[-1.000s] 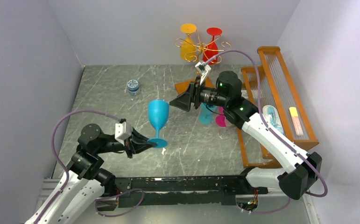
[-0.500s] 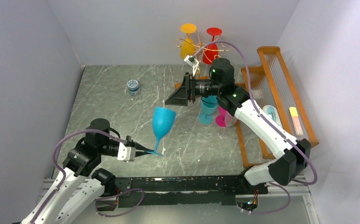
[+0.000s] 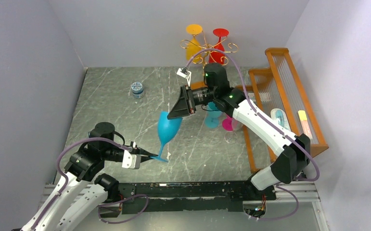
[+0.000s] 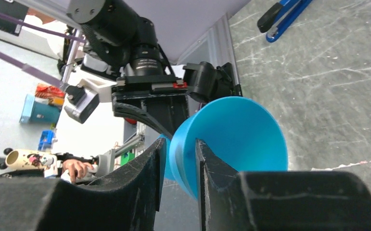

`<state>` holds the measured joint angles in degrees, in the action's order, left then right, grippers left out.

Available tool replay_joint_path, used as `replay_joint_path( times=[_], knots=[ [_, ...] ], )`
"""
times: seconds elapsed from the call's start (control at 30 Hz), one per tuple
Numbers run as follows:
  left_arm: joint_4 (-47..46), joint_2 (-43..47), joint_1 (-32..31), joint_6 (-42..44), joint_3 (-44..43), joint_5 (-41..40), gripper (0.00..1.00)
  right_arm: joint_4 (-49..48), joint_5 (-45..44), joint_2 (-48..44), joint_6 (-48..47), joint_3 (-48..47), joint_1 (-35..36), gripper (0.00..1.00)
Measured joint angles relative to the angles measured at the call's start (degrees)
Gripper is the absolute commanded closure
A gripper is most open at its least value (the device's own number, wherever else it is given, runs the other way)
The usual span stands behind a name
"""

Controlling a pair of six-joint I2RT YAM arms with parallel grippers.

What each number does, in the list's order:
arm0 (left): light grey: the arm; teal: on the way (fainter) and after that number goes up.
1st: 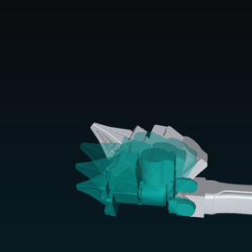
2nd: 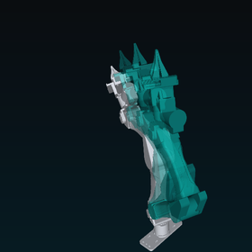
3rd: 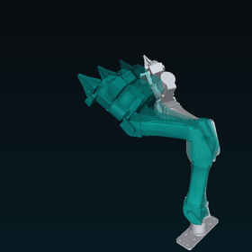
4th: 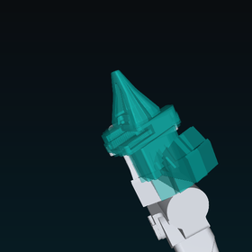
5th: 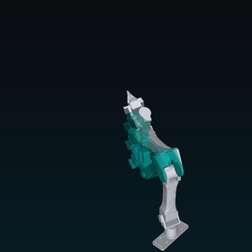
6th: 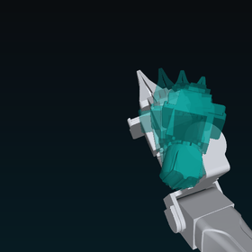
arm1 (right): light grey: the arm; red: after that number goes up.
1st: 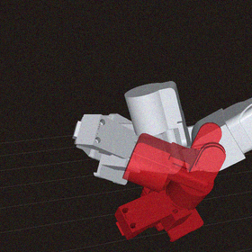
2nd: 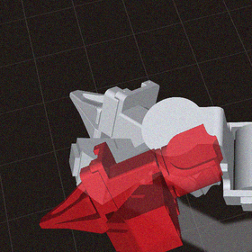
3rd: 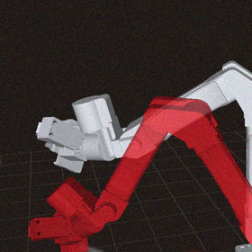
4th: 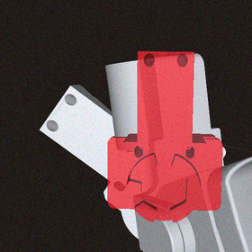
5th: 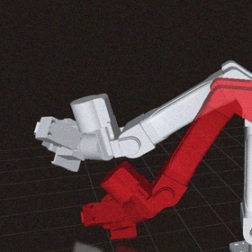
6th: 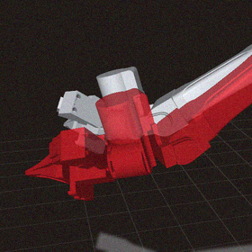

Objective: Take the wine glass off the wine glass rack
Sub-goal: Place the wine glass at the center of the board.

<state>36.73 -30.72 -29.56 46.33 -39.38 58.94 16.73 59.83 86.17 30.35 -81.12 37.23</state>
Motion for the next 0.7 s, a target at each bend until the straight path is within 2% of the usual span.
replay_joint_path(
  times=[0.17,0.4,0.47,0.57,0.7],
  knots=[
    [0.31,-1.03,0.00,1.07,-0.24,-0.20,0.95,-3.69,2.62,-1.40,2.47,1.68,-0.11,0.74],
    [-0.20,-2.01,0.00,1.25,-0.37,0.76,0.95,-3.56,3.85,-1.84,1.81,2.36,-0.59,0.91],
    [-0.04,-2.01,-0.02,1.27,-0.37,0.76,0.95,-2.08,3.82,-1.86,0.92,2.03,-0.68,1.00],
    [0.02,-2.01,-0.02,1.31,-0.37,0.74,0.94,-1.27,3.82,-2.29,0.57,1.95,-0.72,1.00],
    [-0.33,-2.01,0.00,1.42,-0.37,0.79,0.81,-0.50,3.65,-3.58,0.37,1.99,-0.63,1.00]
  ],
)
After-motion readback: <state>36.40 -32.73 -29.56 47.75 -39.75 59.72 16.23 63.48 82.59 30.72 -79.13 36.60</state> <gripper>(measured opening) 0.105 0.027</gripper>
